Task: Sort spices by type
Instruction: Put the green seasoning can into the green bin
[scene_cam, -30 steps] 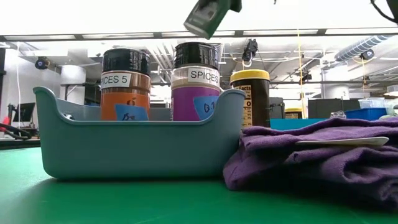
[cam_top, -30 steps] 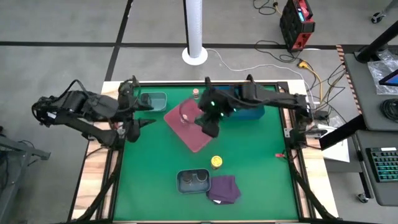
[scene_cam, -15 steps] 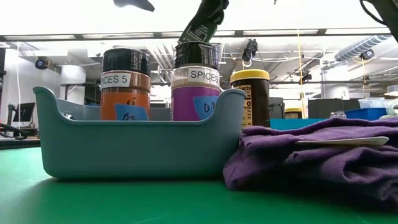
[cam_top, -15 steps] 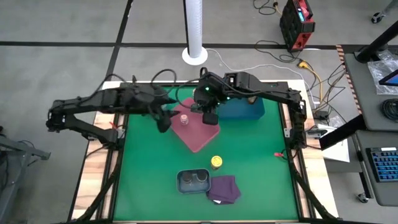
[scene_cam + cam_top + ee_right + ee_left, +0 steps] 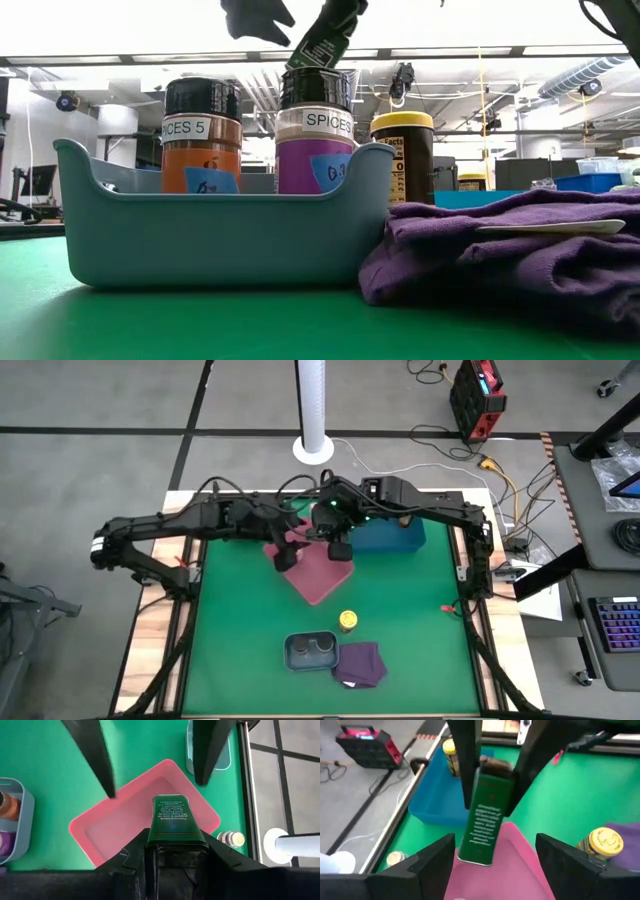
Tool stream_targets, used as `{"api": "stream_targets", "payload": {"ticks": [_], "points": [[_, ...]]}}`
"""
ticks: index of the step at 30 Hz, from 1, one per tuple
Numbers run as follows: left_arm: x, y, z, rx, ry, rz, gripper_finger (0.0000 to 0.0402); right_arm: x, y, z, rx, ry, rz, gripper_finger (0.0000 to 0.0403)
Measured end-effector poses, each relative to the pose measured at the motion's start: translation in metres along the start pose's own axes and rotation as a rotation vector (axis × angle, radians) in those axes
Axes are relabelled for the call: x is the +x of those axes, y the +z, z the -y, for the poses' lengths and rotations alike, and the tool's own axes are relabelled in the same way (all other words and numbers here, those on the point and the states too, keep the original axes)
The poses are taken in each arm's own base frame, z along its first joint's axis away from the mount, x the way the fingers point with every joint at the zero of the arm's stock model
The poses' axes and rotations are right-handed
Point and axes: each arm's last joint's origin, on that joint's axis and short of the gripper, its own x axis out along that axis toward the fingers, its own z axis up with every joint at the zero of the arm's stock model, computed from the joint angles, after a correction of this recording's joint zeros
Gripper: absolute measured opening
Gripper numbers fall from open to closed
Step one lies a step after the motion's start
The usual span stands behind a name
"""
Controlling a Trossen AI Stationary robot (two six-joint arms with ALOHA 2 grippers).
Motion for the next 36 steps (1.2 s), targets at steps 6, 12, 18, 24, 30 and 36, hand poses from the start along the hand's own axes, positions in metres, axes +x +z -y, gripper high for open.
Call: {"api": "stream_targets", "payload": {"ticks": [6, 12, 18, 24, 30, 36], "points": [[0.017, -0.003, -0.002, 0.027, 0.005, -0.045, 0.0259, 0.0, 0.0, 0.0, -0.011, 0.0, 0.001, 0.0116], [0.026, -0.005, -0.007, 0.026, 0.0, -0.067, 0.0256, -0.006, 0.002, 0.0, -0.009, -0.004, 0.015, 0.0116], [0.03, -0.007, -0.014, 0.022, 0.016, -0.081, 0.0212, -0.015, 0.006, 0.001, -0.008, -0.014, 0.049, 0.0116], [0.029, -0.006, -0.014, 0.019, -0.008, -0.07, 0.0138, -0.016, 0.006, 0.001, -0.001, -0.009, 0.051, 0.0116], [0.028, -0.005, -0.013, 0.017, -0.027, -0.067, 0.0121, -0.015, 0.007, -0.002, 0.002, -0.003, 0.049, 0.0116], [0.028, -0.005, -0.013, 0.017, -0.034, -0.066, 0.0121, -0.014, 0.007, -0.002, 0.026, -0.003, 0.051, 0.0116]]}}
